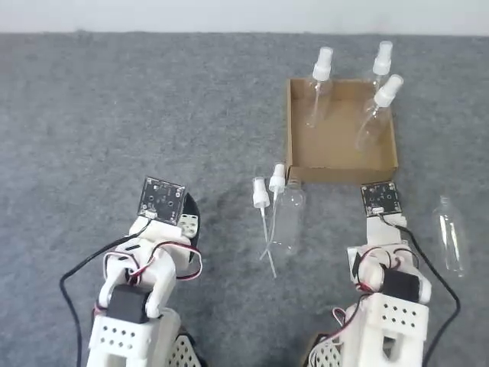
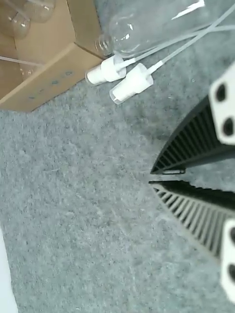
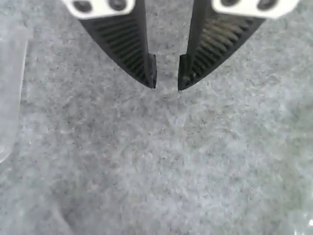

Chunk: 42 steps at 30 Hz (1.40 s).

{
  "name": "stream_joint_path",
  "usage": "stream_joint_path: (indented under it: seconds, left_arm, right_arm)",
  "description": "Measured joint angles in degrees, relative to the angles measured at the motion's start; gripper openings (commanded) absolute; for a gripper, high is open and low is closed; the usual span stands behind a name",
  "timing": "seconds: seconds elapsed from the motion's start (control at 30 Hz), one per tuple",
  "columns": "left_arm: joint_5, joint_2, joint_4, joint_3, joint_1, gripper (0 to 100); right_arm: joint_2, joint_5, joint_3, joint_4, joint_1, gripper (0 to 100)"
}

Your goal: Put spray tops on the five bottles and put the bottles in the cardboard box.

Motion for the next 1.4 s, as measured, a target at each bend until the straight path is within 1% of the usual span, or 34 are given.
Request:
stream_joint_path:
  seconds: [0.67, 0.8, 0.97, 1.03, 1.13, 1.3, 1.4]
  left_arm:
    - [0.00, 0.09, 0.00, 1.05, 0.00, 1]
    - [0.00, 0.09, 0.00, 1.05, -0.09, 1]
    - [0.00, 0.09, 0.00, 1.05, -0.09, 1]
    - [0.00, 0.09, 0.00, 1.05, -0.09, 1]
    - [0.00, 0.09, 0.00, 1.05, -0.09, 1]
    - [0.00, 0.09, 0.00, 1.05, -0.09, 1]
    - [0.00, 0.09, 0.00, 1.05, -0.09, 1]
  right_arm:
    - [0.00, 0.00, 0.00, -1.14, 0.00, 2.8]
    - [0.09, 0.53, -0.53, -2.46, 2.29, 2.8]
    - [0.09, 4.04, -12.84, 4.40, 7.82, 3.0]
    - [0.62, 6.24, -19.16, 7.47, 9.67, 6.2]
    - [7.91, 10.20, -28.31, 10.73, 12.48, 13.4]
    - [25.93, 17.76, -40.18, 11.60, 18.02, 17.5]
    - [37.71, 21.80, -46.51, 11.69, 21.54, 24.7]
